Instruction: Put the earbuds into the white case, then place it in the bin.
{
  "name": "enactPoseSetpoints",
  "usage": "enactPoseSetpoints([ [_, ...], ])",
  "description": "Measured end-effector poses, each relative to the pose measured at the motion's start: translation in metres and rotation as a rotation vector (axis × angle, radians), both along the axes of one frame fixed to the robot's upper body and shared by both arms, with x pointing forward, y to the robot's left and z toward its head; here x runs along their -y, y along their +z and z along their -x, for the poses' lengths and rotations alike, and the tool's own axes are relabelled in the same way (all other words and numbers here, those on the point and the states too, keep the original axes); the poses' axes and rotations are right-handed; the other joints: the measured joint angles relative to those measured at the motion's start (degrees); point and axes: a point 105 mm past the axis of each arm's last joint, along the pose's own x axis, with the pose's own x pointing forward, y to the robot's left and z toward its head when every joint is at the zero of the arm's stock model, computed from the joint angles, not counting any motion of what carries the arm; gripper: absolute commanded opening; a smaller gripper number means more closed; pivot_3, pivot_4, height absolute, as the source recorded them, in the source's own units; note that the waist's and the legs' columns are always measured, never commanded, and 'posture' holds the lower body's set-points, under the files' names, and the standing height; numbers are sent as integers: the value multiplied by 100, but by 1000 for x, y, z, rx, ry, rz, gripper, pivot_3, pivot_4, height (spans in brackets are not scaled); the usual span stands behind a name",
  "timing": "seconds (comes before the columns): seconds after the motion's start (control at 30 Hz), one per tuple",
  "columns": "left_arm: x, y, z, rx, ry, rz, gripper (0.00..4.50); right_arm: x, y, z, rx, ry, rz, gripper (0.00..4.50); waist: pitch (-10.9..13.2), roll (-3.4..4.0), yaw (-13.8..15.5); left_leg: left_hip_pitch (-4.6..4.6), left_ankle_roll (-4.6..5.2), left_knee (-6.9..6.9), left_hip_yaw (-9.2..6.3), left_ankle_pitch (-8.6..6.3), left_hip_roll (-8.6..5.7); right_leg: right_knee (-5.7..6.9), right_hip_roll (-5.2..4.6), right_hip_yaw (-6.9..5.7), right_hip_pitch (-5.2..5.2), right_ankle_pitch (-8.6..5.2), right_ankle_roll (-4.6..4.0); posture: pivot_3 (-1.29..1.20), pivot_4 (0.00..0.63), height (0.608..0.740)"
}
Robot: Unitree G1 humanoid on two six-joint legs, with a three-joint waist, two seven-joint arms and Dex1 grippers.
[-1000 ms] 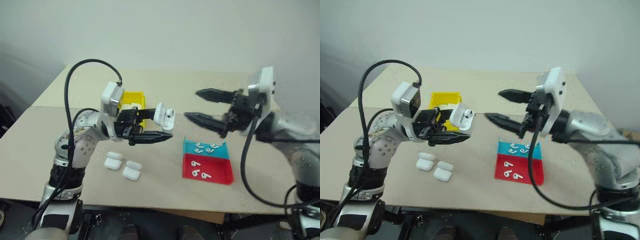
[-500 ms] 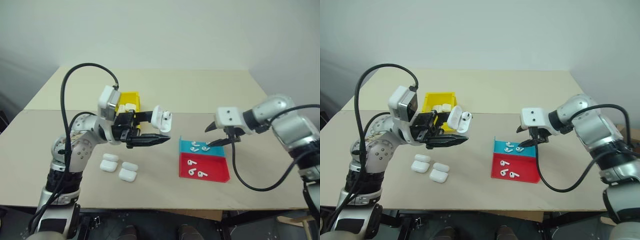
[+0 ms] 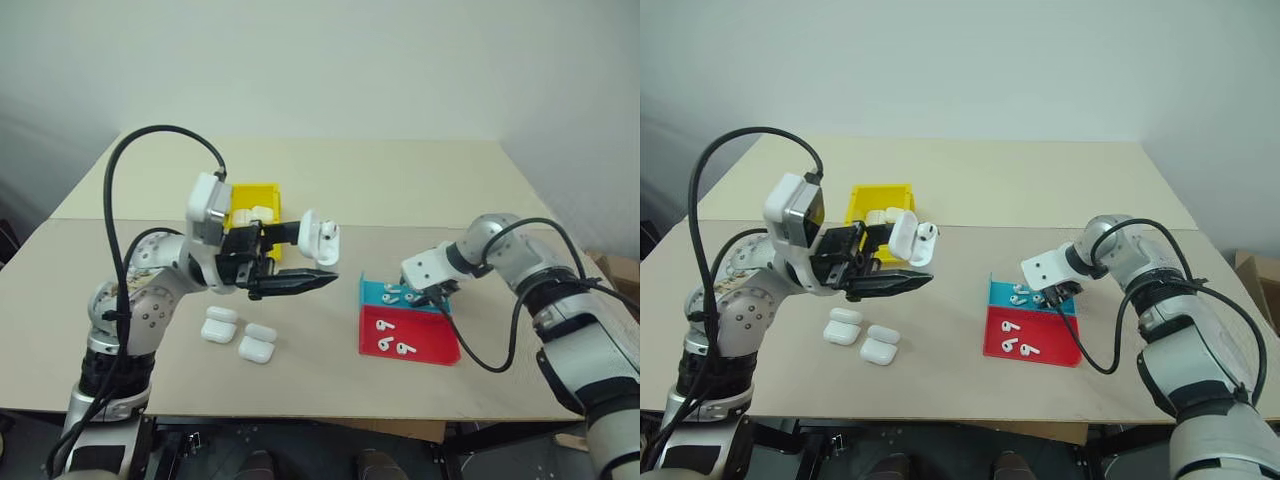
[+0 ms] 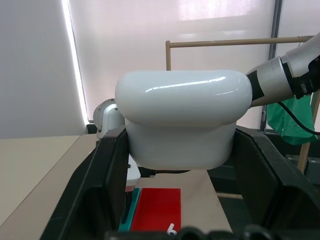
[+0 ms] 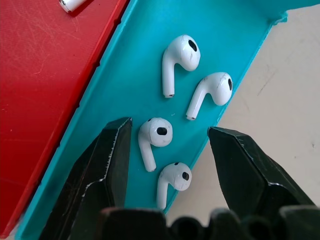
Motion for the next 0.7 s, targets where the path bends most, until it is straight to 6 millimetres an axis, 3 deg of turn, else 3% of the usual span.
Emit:
enactPoseSetpoints([
  [0.2, -1, 0, 2, -1, 2, 2, 2767, 1, -2, -1, -3, 15, 18, 2894, 0, 0, -2, 7, 0, 0, 0, 0, 0, 1, 0, 0, 7, 0, 0, 0, 150, 740],
  [0.37, -1, 0, 3, 1, 6, 2, 2767, 0, -6, 0, -23, 18, 17, 1286, 0, 0, -14, 11, -1, 0, 0, 1, 0, 4, 0, 1, 10, 0, 0, 0, 150, 740],
  [0.7, -3, -2, 3, -9, 19, -4, 2767, -1, -6, 0, -14, 21, 12, 1286, 0, 1, -17, 16, -2, 0, 0, 1, 0, 7, 1, 1, 13, 0, 0, 0, 150, 740],
])
